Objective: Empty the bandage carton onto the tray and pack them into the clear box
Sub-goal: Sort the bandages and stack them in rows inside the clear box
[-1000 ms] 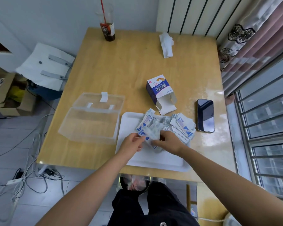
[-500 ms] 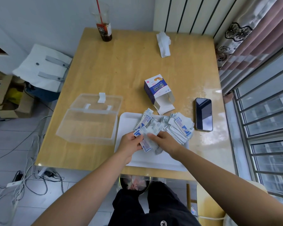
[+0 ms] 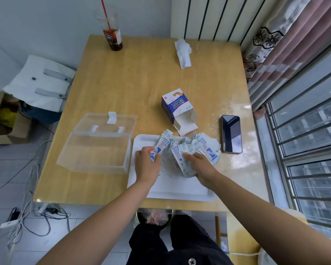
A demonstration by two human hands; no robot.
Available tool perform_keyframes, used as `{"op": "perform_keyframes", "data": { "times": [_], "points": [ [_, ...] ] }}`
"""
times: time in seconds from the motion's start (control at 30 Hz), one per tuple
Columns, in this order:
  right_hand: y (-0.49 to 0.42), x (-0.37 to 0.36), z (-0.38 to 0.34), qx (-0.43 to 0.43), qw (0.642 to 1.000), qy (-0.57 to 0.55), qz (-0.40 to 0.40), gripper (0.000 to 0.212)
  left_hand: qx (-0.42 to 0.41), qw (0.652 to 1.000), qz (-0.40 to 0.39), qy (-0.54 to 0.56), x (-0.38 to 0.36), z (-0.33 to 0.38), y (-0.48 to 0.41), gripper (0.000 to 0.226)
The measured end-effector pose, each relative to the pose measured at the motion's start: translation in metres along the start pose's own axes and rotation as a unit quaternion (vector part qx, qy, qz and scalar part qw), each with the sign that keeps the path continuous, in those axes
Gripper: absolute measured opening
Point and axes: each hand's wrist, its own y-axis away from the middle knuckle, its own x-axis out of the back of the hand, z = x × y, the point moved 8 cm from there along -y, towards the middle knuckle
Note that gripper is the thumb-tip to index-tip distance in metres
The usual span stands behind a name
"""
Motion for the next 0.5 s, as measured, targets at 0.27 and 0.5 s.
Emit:
{"op": "perform_keyframes", "data": {
  "times": [0.27,0.5],
  "points": [
    [0.011,-0.034,-0.010,0.064,0.995,0.076,-0.005,0.005,0.207,0.872,-0.206,0.393,-0.051,0.000,0.043,0.024],
    [0.015,-0.037,-0.012,0.074,0.996,0.050,0.006,0.019,0.200,0.882,-0.155,0.397,-0.036,-0.008,0.038,0.026]
  ]
}}
